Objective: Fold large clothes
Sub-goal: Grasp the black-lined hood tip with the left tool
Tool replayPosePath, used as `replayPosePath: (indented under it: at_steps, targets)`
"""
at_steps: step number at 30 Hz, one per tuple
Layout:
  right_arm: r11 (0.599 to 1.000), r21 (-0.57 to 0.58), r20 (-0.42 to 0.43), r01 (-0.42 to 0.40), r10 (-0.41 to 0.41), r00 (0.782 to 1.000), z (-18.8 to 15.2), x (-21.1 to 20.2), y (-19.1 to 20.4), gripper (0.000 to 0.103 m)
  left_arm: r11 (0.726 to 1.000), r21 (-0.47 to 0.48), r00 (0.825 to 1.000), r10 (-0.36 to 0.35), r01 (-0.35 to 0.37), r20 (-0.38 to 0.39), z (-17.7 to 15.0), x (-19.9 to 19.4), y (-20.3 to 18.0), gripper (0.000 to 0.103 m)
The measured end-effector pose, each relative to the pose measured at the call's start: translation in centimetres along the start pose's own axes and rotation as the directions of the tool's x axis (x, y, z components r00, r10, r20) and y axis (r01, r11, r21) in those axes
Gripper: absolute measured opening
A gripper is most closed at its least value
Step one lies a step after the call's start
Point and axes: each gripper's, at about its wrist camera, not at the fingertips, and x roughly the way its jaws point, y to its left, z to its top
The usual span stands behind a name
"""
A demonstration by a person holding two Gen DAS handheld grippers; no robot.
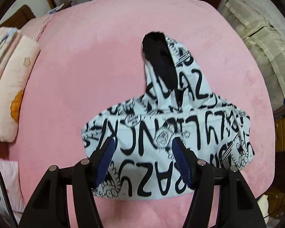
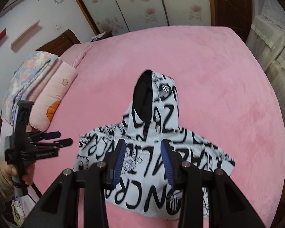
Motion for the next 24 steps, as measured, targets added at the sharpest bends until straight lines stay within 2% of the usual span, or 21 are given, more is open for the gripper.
replayPosePath:
  at_steps: [6,8,12,17,19,21,24]
  targets:
    - [1.000,0.023,0.003,-0.015,0.015,1.000,5.5,0.7,-0.2,0.041,0.998,0.059,1.000,-0.002,0.002,0.004,5.1,0.2,-1.0,0.064]
    - [0.999,0.033,-0.001,-0.010,0.010,1.000,7.4,2.1,-0.8,0.053,0.998,0.069,1.000,-0.002,0.002,-0.004,6.9,1.2,-1.0,0.070]
    - [0.997,0.081,-0.018,-0.008,0.010,1.000,10.7,5.9,-2.5,0.054,0.997,0.073,1.000,-0.020,0.021,-0.013,11.0,4.2,-0.3,0.070]
    - [0.992,0.127,-0.047,-0.005,0.011,0.999,13.8,12.2,-5.3,0.056,0.997,0.058,0.997,-0.044,0.048,-0.070,15.9,11.5,1.5,0.070]
    - [0.989,0.146,-0.070,0.023,-0.013,0.997,14.3,15.7,-6.7,0.057,0.999,0.018,0.995,-0.040,0.041,-0.091,17.2,14.8,2.3,0.070]
    - [0.986,0.164,-0.109,0.041,-0.023,0.994,14.4,19.1,-8.0,0.057,0.999,-0.033,0.991,-0.047,0.043,-0.126,18.1,18.2,3.0,0.070]
    - [0.977,0.212,-0.144,0.027,0.004,0.990,14.0,23.5,-10.0,0.057,0.995,-0.084,0.982,-0.075,0.061,-0.175,18.4,22.5,3.7,0.070]
